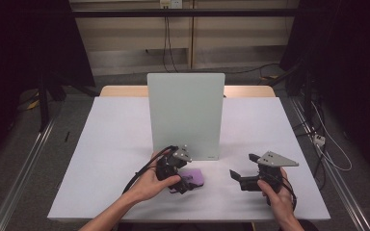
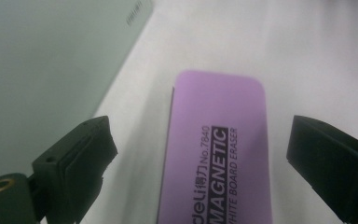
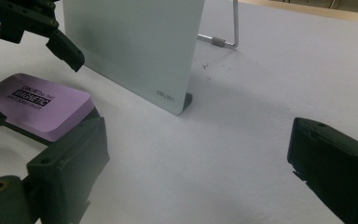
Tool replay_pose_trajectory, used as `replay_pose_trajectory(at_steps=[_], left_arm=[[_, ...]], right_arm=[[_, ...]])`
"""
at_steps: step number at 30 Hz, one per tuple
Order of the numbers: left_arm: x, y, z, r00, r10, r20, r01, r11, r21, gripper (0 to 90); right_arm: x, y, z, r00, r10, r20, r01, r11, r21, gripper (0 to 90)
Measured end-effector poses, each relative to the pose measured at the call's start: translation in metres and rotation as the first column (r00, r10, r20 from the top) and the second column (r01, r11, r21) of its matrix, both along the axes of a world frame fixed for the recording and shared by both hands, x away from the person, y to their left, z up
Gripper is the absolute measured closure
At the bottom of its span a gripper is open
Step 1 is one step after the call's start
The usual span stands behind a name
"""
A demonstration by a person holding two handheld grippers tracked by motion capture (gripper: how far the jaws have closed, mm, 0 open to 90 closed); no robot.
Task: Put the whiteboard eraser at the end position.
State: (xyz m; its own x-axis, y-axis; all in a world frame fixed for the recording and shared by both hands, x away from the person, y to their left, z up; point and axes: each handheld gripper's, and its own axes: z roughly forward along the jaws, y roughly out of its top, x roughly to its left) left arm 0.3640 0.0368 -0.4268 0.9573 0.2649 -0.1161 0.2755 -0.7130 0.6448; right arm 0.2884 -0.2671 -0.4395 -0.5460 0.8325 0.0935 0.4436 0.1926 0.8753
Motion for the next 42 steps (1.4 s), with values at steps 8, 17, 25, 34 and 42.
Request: replay_pose_trajectory(at_steps=[8,17,25,34,42], left_arm=[[0.005,0.015,0.013,0.9959,0.086,0.031,-0.082,0.9905,-0.111,6.7],[0.005,0.032,0.026,0.9703,0.205,0.128,-0.180,0.9664,-0.184,6.5],[0.006,0.052,0.037,0.9370,0.299,0.181,-0.248,0.9339,-0.257,5.8],[0.005,0.079,0.045,0.8985,0.394,0.193,-0.321,0.8904,-0.322,5.5],[0.001,0.096,0.045,0.8847,0.421,0.200,-0.345,0.8799,-0.327,4.3]], right_arm=[[0.000,0.001,0.000,1.0000,-0.001,-0.003,0.001,1.0000,0.003,4.7],[0.001,0.001,-0.001,1.0000,-0.006,-0.005,0.006,1.0000,0.002,4.4],[-0.001,0.000,0.000,0.9999,-0.010,-0.003,0.010,1.0000,-0.001,4.4],[-0.004,-0.003,0.000,0.9997,-0.025,-0.002,0.025,0.9997,-0.003,4.4],[-0.007,-0.005,0.000,0.9993,-0.037,-0.001,0.037,0.9993,-0.003,4.3]])
